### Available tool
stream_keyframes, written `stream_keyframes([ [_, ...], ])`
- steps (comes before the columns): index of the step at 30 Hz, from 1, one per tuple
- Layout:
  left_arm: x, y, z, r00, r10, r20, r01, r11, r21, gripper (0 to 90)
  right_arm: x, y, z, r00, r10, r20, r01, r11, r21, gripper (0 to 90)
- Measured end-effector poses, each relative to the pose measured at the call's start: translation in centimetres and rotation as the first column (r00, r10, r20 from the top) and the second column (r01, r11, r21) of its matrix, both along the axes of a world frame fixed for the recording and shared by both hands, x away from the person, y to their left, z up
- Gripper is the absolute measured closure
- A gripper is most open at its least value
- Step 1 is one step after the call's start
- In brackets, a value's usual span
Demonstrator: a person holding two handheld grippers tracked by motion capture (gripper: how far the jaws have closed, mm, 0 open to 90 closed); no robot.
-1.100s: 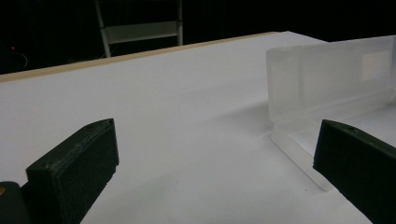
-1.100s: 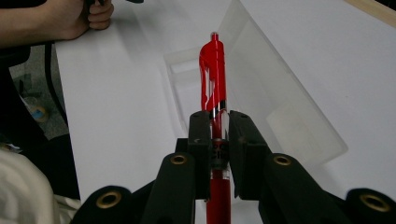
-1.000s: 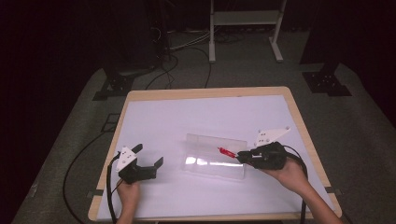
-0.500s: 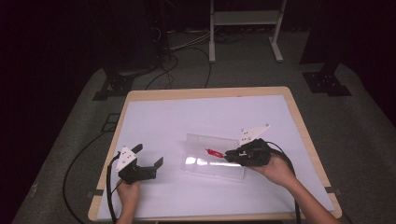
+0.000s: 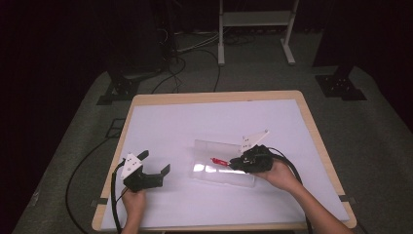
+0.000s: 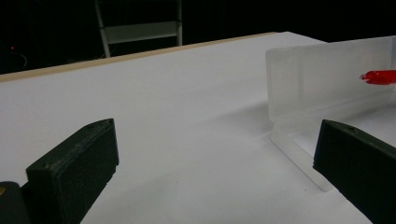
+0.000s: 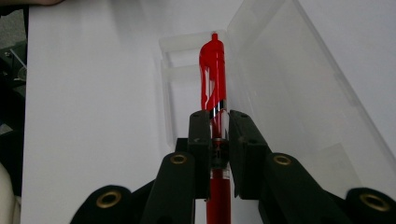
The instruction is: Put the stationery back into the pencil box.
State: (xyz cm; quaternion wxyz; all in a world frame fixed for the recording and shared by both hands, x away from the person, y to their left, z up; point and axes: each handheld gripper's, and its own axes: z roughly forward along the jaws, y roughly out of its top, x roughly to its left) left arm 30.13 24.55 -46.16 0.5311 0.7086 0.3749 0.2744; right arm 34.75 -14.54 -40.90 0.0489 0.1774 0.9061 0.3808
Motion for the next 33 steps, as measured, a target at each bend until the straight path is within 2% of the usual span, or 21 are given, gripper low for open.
stream_keyframes([
  [18,0.0,-0.1,0.0,1.0000,0.000,0.001,0.000,1.0000,-0.001,0.0,0.7,0.9,-2.7,0.9987,0.014,-0.049,-0.015,0.9999,-0.008,78.8],
  [33,0.0,0.0,0.0,1.0000,0.000,0.002,0.000,1.0000,-0.004,0.0,1.0,1.3,-4.1,0.9971,0.015,-0.075,-0.017,0.9996,-0.025,78.7],
])
